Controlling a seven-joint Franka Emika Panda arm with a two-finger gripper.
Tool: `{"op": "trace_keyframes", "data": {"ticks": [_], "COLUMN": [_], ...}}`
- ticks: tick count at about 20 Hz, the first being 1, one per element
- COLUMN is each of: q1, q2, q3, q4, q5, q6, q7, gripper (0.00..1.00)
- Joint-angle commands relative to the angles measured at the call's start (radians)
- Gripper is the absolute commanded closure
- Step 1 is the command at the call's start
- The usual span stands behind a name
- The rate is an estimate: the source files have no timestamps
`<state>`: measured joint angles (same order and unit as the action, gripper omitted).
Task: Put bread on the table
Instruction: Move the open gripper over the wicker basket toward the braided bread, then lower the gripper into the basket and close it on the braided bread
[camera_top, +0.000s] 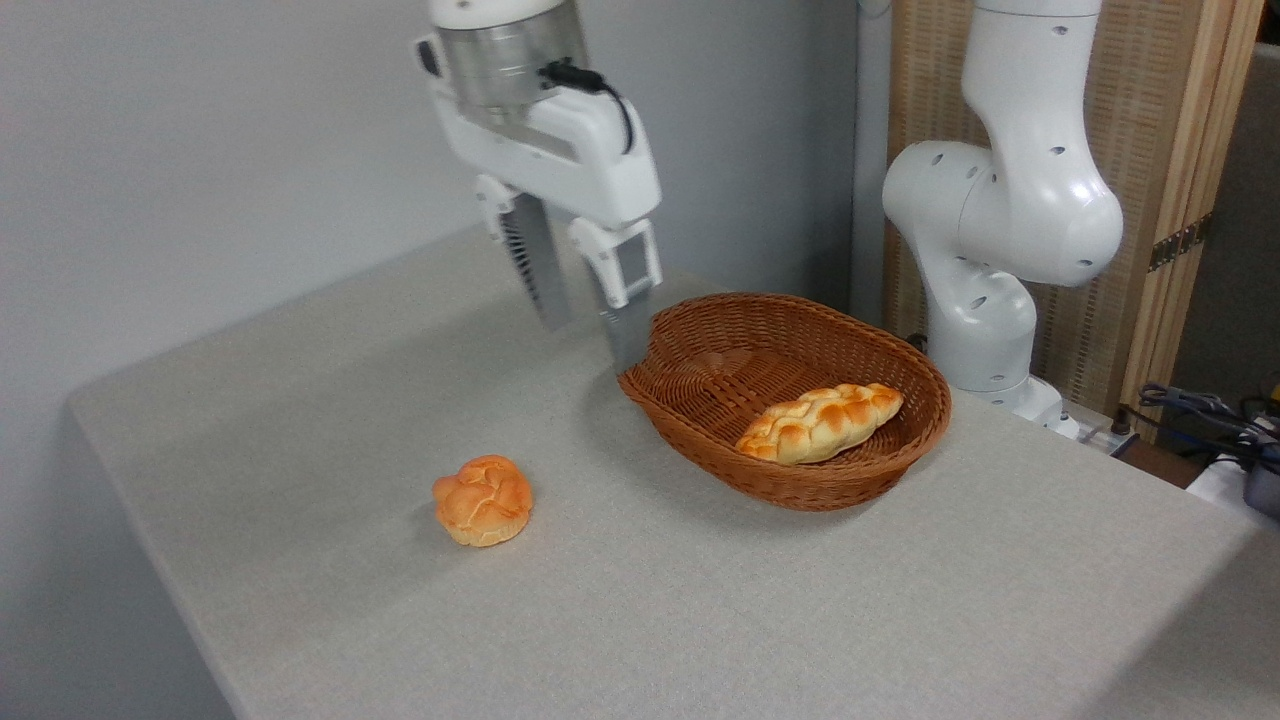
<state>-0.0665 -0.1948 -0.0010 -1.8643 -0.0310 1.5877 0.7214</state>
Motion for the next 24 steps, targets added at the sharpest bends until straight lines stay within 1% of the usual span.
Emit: {"op": "trace_keyframes", "data": {"ticks": [1, 3, 5, 6, 7, 9, 11, 13, 17, 21, 24], "q1": [-0.033, -0.076, -0.11, -0.134, -0.144, -0.144, -0.119, -0.11, -0.111, -0.111, -0.111], "q2": [-0.158, -0.182, -0.192, -0.205, -0.228, -0.28, -0.307, -0.301, -0.281, -0.252, -0.247], "q3": [0.012, 0.013, 0.013, 0.013, 0.013, 0.013, 0.013, 0.013, 0.013, 0.013, 0.013], "q4": [-0.205, -0.265, -0.321, -0.352, -0.398, -0.488, -0.544, -0.556, -0.616, -0.625, -0.645], "q5": [-0.003, 0.002, 0.058, 0.086, 0.104, 0.114, 0.121, 0.135, 0.135, 0.135, 0.135], "q6": [0.003, 0.003, 0.003, 0.005, 0.011, 0.034, 0.064, 0.075, 0.139, 0.19, 0.21], "q7": [0.003, 0.004, 0.012, 0.013, 0.018, 0.047, 0.087, 0.095, 0.092, 0.092, 0.092], "gripper": [0.0, 0.0, 0.0, 0.0, 0.0, 0.0, 0.0, 0.0, 0.0, 0.0, 0.0]}}
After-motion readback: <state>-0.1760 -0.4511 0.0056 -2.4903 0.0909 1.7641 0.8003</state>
